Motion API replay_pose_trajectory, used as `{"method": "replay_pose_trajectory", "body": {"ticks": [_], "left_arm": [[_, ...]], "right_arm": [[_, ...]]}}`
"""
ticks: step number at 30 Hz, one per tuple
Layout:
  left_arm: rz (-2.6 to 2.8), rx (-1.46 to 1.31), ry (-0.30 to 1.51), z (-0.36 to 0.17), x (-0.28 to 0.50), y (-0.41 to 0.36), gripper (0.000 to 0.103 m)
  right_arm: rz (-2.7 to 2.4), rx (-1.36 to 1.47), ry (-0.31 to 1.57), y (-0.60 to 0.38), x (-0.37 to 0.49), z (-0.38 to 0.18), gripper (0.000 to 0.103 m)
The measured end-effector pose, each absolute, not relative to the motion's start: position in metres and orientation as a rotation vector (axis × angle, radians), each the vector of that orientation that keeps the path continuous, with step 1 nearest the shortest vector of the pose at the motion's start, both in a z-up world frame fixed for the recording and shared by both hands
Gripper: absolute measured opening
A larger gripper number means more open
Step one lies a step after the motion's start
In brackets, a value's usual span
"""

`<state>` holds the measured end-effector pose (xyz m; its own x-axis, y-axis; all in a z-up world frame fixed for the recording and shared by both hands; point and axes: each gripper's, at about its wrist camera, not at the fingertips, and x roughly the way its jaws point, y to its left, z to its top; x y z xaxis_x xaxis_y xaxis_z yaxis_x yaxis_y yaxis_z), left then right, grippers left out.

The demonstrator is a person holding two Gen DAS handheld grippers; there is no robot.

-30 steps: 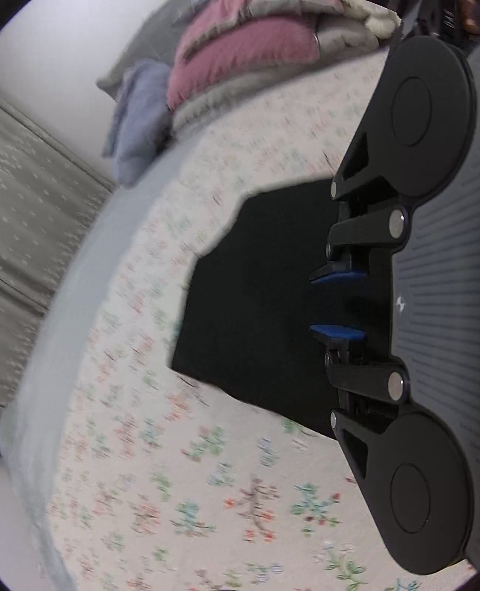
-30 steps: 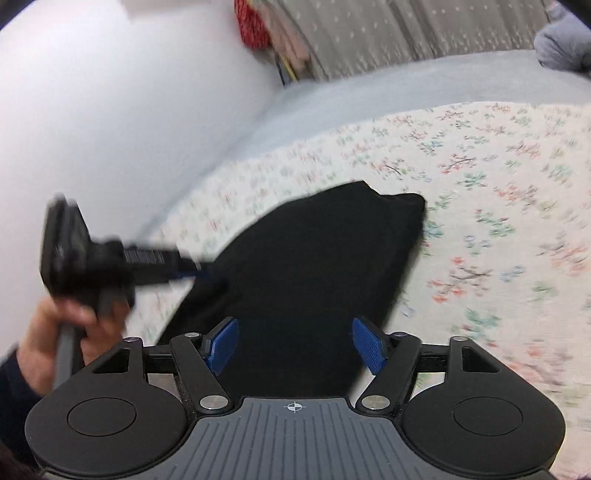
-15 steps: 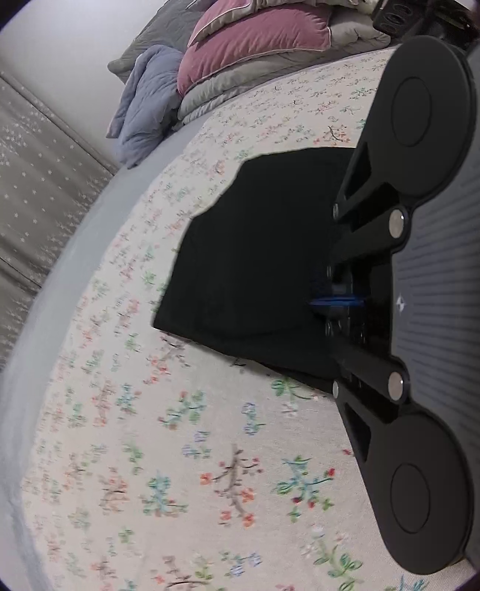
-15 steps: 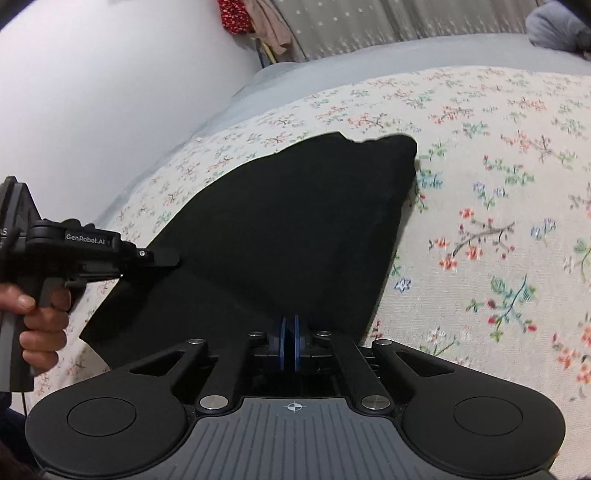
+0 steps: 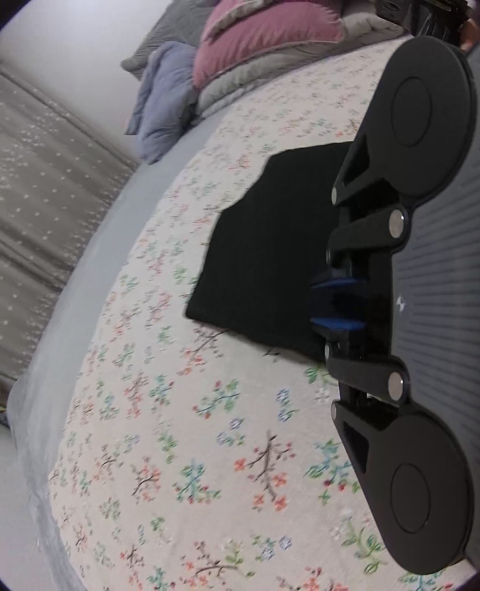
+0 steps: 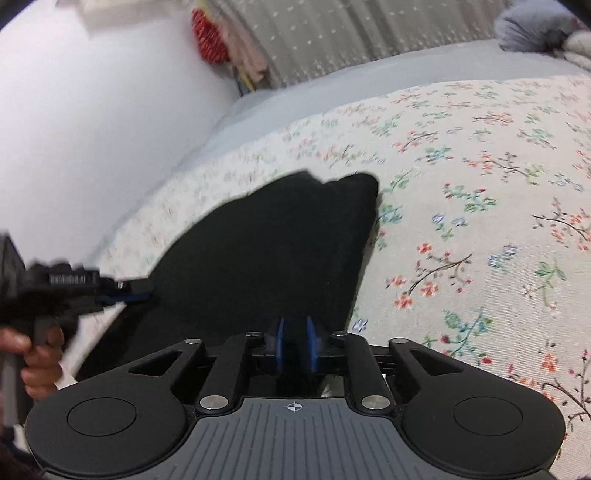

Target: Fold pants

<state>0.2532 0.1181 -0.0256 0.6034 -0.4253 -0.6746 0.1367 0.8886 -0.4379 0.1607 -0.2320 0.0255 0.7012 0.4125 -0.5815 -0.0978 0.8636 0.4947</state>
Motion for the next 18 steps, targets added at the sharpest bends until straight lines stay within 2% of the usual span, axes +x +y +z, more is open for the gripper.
{"method": "replay_pose_trajectory", "body": {"ticks": [1, 2, 3, 4, 5, 10, 18], "left_arm": [[-0.331, -0.374, 0.860, -0.025, 0.255, 0.122, 0.032], [-0.329, -0.386, 0.860, -0.025, 0.258, 0.124, 0.045], [-0.324, -0.397, 0.864, -0.026, 0.260, 0.126, 0.055], [-0.304, -0.399, 0.870, -0.028, 0.262, 0.128, 0.075], [-0.282, -0.389, 0.876, -0.030, 0.265, 0.129, 0.080], [-0.324, -0.476, 0.942, -0.047, 0.277, 0.138, 0.081], [-0.443, -0.562, 0.986, -0.062, 0.276, 0.128, 0.086]], "right_arm": [[0.287, 0.472, 0.746, -0.235, 0.162, 0.025, 0.022], [0.282, 0.491, 0.746, -0.239, 0.163, 0.024, 0.024], [0.273, 0.514, 0.750, -0.243, 0.164, 0.022, 0.031], [0.265, 0.537, 0.760, -0.245, 0.165, 0.019, 0.042], [0.262, 0.561, 0.769, -0.247, 0.165, 0.015, 0.046], [0.309, 0.683, 0.761, -0.255, 0.166, 0.005, 0.055], [0.344, 0.755, 0.748, -0.251, 0.174, -0.004, 0.054]]}}
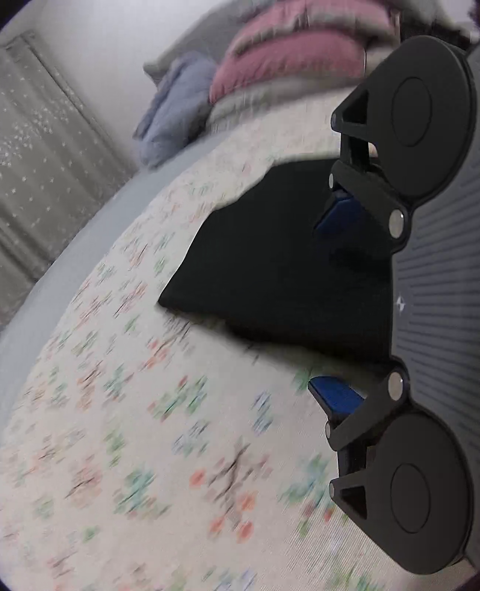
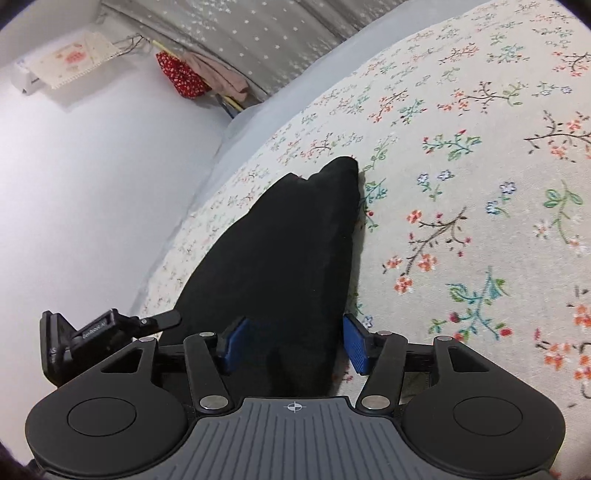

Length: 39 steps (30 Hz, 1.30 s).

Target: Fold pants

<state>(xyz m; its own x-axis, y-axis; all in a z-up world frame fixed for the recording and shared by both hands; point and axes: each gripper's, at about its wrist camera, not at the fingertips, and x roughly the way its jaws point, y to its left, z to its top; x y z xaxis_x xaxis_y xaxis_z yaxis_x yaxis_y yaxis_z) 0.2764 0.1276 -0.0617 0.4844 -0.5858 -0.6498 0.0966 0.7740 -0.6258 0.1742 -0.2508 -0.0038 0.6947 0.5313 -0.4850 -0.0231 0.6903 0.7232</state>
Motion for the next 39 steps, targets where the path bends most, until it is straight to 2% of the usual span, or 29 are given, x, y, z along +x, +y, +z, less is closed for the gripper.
{"method": "replay_pose_trajectory", "body": {"ticks": [1, 2, 3, 5, 6, 8, 10, 15, 19, 21, 23, 24, 25, 26, 28, 31, 36, 39], "left_arm": [[-0.454, -0.578, 0.994, -0.064, 0.276, 0.127, 0.086], [-0.434, -0.554, 0.991, -0.063, 0.275, 0.123, 0.076], [-0.409, -0.507, 0.991, -0.061, 0.275, 0.119, 0.066], [-0.378, -0.493, 0.979, -0.060, 0.275, 0.114, 0.039], [-0.383, -0.518, 0.976, -0.059, 0.275, 0.112, 0.031], [-0.382, -0.519, 0.953, -0.050, 0.273, 0.102, 0.022], [-0.397, -0.490, 0.914, -0.039, 0.271, 0.085, 0.018], [-0.432, -0.476, 0.852, -0.028, 0.275, 0.036, 0.017], [-0.438, -0.514, 0.872, -0.046, 0.288, 0.007, 0.018], [-0.427, -0.504, 0.881, -0.054, 0.291, -0.006, 0.021], [-0.416, -0.463, 0.867, -0.056, 0.290, -0.016, 0.030], [-0.402, -0.450, 0.869, -0.057, 0.289, -0.017, 0.033], [-0.395, -0.442, 0.874, -0.058, 0.289, -0.017, 0.037], [-0.392, -0.438, 0.880, -0.058, 0.290, -0.014, 0.044], [-0.374, -0.435, 0.882, -0.056, 0.289, -0.006, 0.050], [-0.343, -0.382, 0.860, -0.043, 0.284, 0.005, 0.056], [-0.278, -0.215, 0.828, -0.013, 0.254, 0.008, 0.057], [-0.264, -0.152, 0.772, 0.009, 0.222, 0.003, 0.057]], "right_arm": [[0.342, 0.742, 0.747, -0.249, 0.175, -0.003, 0.048], [0.333, 0.721, 0.749, -0.246, 0.176, -0.003, 0.041], [0.321, 0.689, 0.759, -0.243, 0.179, -0.002, 0.025], [0.318, 0.651, 0.757, -0.241, 0.181, 0.000, 0.019], [0.314, 0.627, 0.747, -0.240, 0.181, 0.005, 0.014], [0.297, 0.559, 0.730, -0.238, 0.181, 0.019, 0.012], [0.281, 0.473, 0.702, -0.239, 0.182, 0.037, 0.010], [0.237, 0.324, 0.642, -0.266, 0.195, 0.073, 0.009], [0.181, 0.284, 0.633, -0.296, 0.206, 0.072, 0.008], [0.148, 0.300, 0.668, -0.309, 0.214, 0.059, 0.009], [0.121, 0.333, 0.720, -0.321, 0.220, 0.041, 0.010], [0.110, 0.361, 0.745, -0.325, 0.222, 0.032, 0.013], [0.104, 0.390, 0.760, -0.329, 0.224, 0.027, 0.022], [0.091, 0.411, 0.774, -0.330, 0.223, 0.023, 0.026], [0.066, 0.442, 0.784, -0.335, 0.220, 0.023, 0.040], [0.010, 0.458, 0.788, -0.338, 0.212, 0.034, 0.051], [-0.002, 0.343, 0.725, -0.318, 0.179, 0.076, 0.056], [0.046, 0.315, 0.670, -0.310, 0.146, 0.103, 0.062]]}}
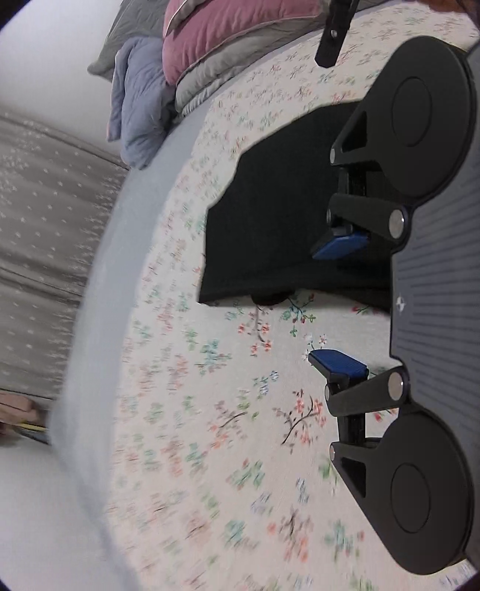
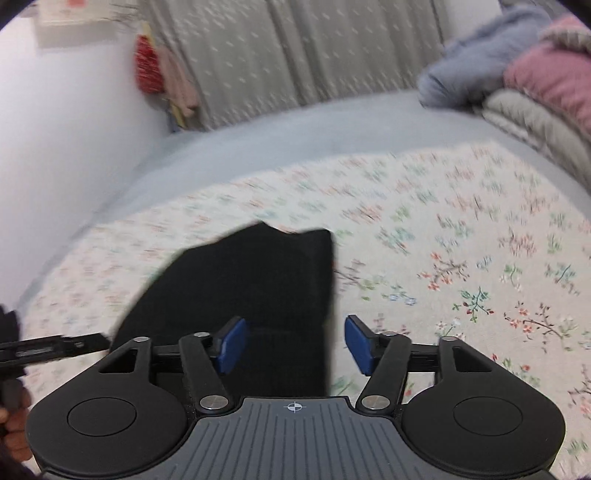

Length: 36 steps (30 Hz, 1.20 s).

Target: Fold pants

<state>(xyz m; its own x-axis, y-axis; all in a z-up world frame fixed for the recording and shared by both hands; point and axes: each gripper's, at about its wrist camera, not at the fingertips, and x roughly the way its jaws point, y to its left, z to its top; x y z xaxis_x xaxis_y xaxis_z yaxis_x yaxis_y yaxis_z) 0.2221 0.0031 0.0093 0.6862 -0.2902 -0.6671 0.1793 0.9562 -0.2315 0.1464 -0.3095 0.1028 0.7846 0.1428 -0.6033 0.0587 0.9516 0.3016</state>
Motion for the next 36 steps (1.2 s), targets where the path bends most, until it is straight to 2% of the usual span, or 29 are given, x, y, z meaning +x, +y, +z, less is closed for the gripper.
{"method": "replay_pose_trajectory", "body": {"ticks": [5, 15, 21, 26, 36], "left_arm": [[-0.204, -0.130, 0.675, 0.039, 0.165, -0.003, 0.067], [-0.139, -0.051, 0.607, 0.057, 0.079, -0.010, 0.074], [-0.156, -0.014, 0.568, 0.060, 0.040, -0.005, 0.083], [-0.154, 0.007, 0.516, 0.058, 0.012, 0.001, 0.093], [-0.149, 0.022, 0.520, 0.038, 0.013, -0.001, 0.093]], "right_arm": [[0.068, 0.251, 0.604, -0.284, 0.087, 0.135, 0.065], [0.065, 0.235, 0.524, -0.247, -0.019, 0.155, 0.066], [0.049, 0.278, 0.500, -0.238, -0.068, 0.153, 0.070], [0.037, 0.239, 0.484, -0.221, -0.089, 0.155, 0.078], [0.028, 0.225, 0.490, -0.220, -0.083, 0.133, 0.078]]}}
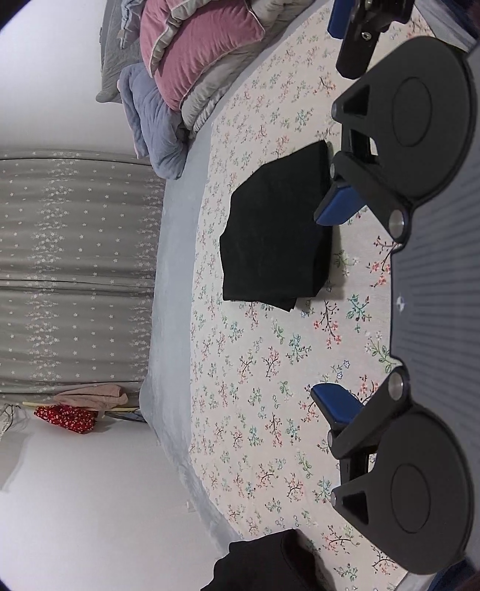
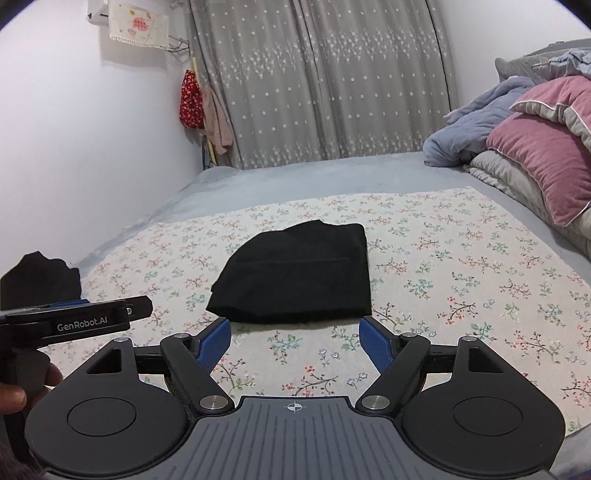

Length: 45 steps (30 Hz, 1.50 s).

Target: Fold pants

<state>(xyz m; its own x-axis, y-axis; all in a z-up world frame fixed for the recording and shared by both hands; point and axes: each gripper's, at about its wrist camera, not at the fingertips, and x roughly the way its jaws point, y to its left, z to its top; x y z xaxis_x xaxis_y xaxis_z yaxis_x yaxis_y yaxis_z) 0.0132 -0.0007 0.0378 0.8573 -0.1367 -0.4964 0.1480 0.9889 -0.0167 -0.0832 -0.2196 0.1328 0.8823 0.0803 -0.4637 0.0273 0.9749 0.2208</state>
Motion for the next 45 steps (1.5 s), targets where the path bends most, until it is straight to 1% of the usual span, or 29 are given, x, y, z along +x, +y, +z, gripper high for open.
{"method": "replay_pose_trajectory", "body": {"ticks": [5, 7, 11, 13, 15, 19, 45], "left_arm": [[-0.166, 0.020, 0.546, 0.027, 0.016, -0.001, 0.093], [-0.162, 0.035, 0.542, 0.025, 0.015, -0.003, 0.093], [-0.166, 0.043, 0.537, 0.024, 0.012, -0.005, 0.097], [-0.168, 0.036, 0.542, 0.023, 0.011, -0.005, 0.098], [-0.166, 0.029, 0.543, 0.022, 0.011, -0.005, 0.101], [-0.169, 0.032, 0.545, 0.021, 0.011, -0.004, 0.101], [-0.155, 0.042, 0.545, 0.017, 0.009, -0.008, 0.101]], "right_arm": [[0.016, 0.224, 0.502, -0.222, -0.078, 0.118, 0.078], [0.014, 0.224, 0.502, -0.223, -0.078, 0.116, 0.084], [-0.010, 0.216, 0.500, -0.224, -0.079, 0.112, 0.087], [-0.023, 0.207, 0.500, -0.225, -0.079, 0.111, 0.093], [-0.038, 0.193, 0.497, -0.224, -0.079, 0.109, 0.096], [-0.062, 0.162, 0.498, -0.219, -0.078, 0.106, 0.101], [-0.076, 0.136, 0.519, -0.216, -0.071, 0.096, 0.103]]}}
